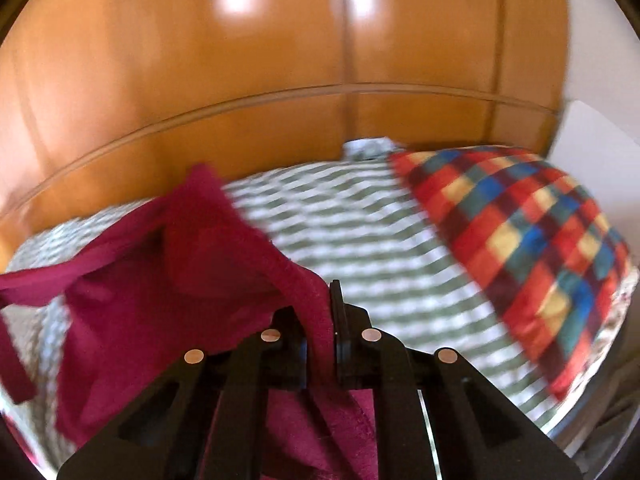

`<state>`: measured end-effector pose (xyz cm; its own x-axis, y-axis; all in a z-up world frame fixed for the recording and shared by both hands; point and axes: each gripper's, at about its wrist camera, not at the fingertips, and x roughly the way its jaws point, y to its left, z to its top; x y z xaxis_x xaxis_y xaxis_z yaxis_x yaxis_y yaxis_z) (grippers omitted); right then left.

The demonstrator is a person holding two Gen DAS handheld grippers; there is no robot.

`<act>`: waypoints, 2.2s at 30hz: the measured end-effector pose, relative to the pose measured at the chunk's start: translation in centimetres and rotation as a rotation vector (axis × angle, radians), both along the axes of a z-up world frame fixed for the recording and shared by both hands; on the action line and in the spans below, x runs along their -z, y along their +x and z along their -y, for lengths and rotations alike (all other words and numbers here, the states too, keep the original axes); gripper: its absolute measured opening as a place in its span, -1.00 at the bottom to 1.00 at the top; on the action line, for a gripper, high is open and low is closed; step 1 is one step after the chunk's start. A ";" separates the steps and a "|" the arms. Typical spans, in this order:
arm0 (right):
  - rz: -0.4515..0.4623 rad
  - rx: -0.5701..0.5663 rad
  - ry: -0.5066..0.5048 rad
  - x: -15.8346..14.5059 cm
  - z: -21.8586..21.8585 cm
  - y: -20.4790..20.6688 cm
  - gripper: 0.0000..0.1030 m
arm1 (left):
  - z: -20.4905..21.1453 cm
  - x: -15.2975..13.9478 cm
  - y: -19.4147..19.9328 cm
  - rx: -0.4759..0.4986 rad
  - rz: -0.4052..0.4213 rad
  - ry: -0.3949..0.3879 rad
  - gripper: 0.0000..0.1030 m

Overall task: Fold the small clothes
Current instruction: 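Grasp the sweatshirt with the left gripper while the right gripper grasps it too, then lift and shake the sweatshirt out, then lay it flat on the bed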

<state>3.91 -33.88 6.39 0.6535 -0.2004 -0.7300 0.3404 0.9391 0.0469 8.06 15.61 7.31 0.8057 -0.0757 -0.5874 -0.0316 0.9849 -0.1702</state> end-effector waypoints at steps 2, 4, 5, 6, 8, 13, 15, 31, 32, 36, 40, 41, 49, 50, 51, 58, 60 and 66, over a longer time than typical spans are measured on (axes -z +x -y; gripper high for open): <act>-0.029 0.078 -0.047 0.2 2.8 2.5 -0.84 | -2.4 -0.3 3.4 -0.102 -0.009 0.018 -0.86; -0.069 0.140 -0.091 0.9 5.3 4.7 -0.84 | -4.3 -0.3 6.2 -0.180 -0.028 0.024 -0.86; -0.085 0.165 -0.106 1.2 6.2 5.5 -0.84 | -5.2 -0.1 7.9 -0.225 -0.049 0.021 -0.86; -0.115 0.199 -0.119 1.9 7.5 6.8 -0.84 | -5.6 0.1 9.0 -0.247 -0.071 0.020 -0.86; -0.143 0.240 -0.124 2.7 9.1 8.1 -0.81 | -6.5 0.9 11.5 -0.320 -0.132 0.036 -0.56; -0.146 0.227 -0.103 3.3 10.2 8.2 0.69 | -6.2 0.4 10.8 -0.371 -0.065 0.097 0.54; -0.133 0.207 -0.134 2.8 9.1 6.9 0.69 | -6.1 0.8 9.6 -0.339 -0.070 0.074 0.51; -0.308 -0.257 0.274 11.1 -6.6 -5.4 -0.22 | 10.6 12.7 -4.5 0.347 -0.370 -0.211 -0.54; -0.300 -0.265 0.270 11.1 -7.1 -5.3 -0.52 | 11.1 12.6 -4.6 0.354 -0.364 -0.189 -0.85; -0.260 -0.304 0.218 8.6 -8.2 -4.9 -0.80 | 9.0 10.2 -3.8 0.324 -0.293 -0.220 -0.93; -0.152 -0.324 0.198 4.2 -7.3 -5.7 -0.81 | 4.9 4.6 -5.4 0.292 -0.170 -0.239 -0.94; -0.133 -0.329 0.201 3.3 -7.0 -6.0 -0.82 | 3.9 3.2 -6.4 0.290 -0.150 -0.235 -0.94; -0.297 -0.376 0.160 6.2 -6.5 -11.3 -0.82 | 2.6 7.0 -11.8 0.284 -0.318 -0.141 -0.93; -0.340 -0.384 0.162 7.4 -6.7 -12.0 -0.82 | 2.9 8.8 -12.4 0.271 -0.369 -0.106 -0.93; -0.363 -0.386 0.158 8.2 -7.0 -12.4 -0.84 | 3.0 9.9 -12.6 0.266 -0.404 -0.100 -0.92; -0.400 -0.346 0.091 8.6 -6.5 -13.1 -0.07 | 0.3 10.8 -12.9 0.140 -0.396 -0.166 -0.27; -0.340 -0.335 0.055 7.0 -6.9 -12.5 0.03 | -0.2 10.2 -12.2 0.087 -0.369 -0.116 -0.28; -0.190 -0.406 0.086 5.4 -11.5 -7.3 0.33 | -5.5 9.2 -7.6 -0.193 -0.319 -0.088 0.02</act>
<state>-3.38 -22.40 1.02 0.5193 0.1111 -0.8473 -0.0446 0.9937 0.1030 0.51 21.14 -1.91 0.5878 -0.0018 -0.8090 -0.2797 0.9379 -0.2054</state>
